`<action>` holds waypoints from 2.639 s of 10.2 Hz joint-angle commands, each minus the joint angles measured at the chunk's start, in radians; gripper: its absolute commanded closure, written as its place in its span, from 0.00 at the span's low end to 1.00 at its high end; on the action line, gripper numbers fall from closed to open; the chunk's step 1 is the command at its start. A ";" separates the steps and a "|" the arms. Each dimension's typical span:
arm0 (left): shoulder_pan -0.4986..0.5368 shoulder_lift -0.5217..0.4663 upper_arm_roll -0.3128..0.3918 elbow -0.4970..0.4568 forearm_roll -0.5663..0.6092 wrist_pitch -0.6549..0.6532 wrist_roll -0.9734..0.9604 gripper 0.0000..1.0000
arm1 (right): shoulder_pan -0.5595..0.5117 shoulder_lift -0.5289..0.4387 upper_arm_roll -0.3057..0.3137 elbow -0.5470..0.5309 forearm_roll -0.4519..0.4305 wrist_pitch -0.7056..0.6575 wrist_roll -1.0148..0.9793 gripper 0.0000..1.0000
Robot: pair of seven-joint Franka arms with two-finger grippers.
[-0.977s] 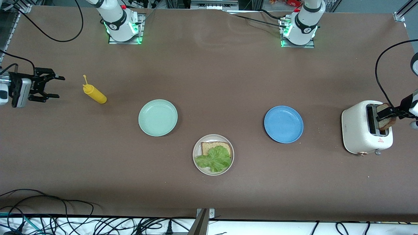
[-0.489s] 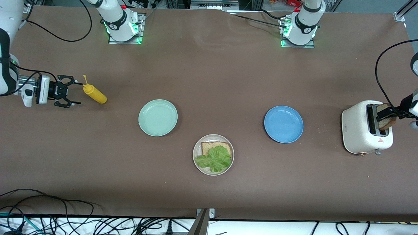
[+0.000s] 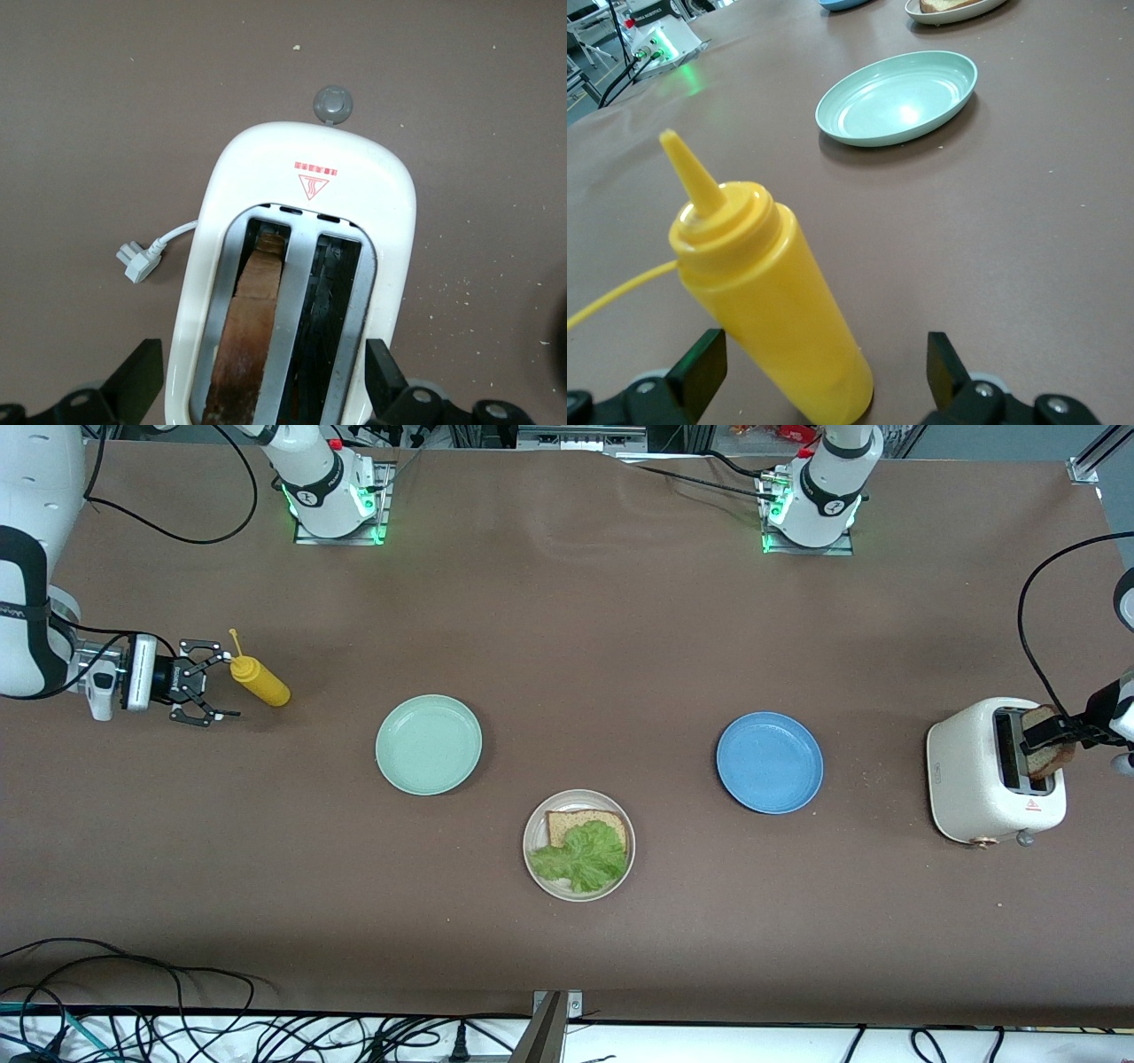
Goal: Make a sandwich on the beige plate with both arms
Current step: 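Grasp the yellow mustard bottle with the right gripper, then carry the mustard bottle with the right gripper toward the beige plate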
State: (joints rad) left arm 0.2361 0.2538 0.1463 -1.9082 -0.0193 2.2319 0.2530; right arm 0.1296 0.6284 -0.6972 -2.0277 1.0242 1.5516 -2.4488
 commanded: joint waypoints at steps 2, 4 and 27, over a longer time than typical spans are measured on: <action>0.006 -0.021 -0.007 -0.014 0.021 0.000 -0.003 0.00 | -0.002 0.017 0.001 -0.019 0.050 -0.016 -0.033 0.00; 0.006 -0.021 -0.007 -0.014 0.021 0.000 -0.003 0.00 | -0.005 0.031 0.008 -0.020 0.054 -0.025 -0.035 0.00; 0.006 -0.021 -0.007 -0.012 0.021 0.000 -0.003 0.00 | 0.532 0.030 -0.107 0.458 -0.019 0.154 0.791 1.00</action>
State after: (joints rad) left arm 0.2361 0.2538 0.1456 -1.9084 -0.0193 2.2319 0.2530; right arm 0.5750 0.6540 -0.7770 -1.6393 1.0840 1.6589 -1.7967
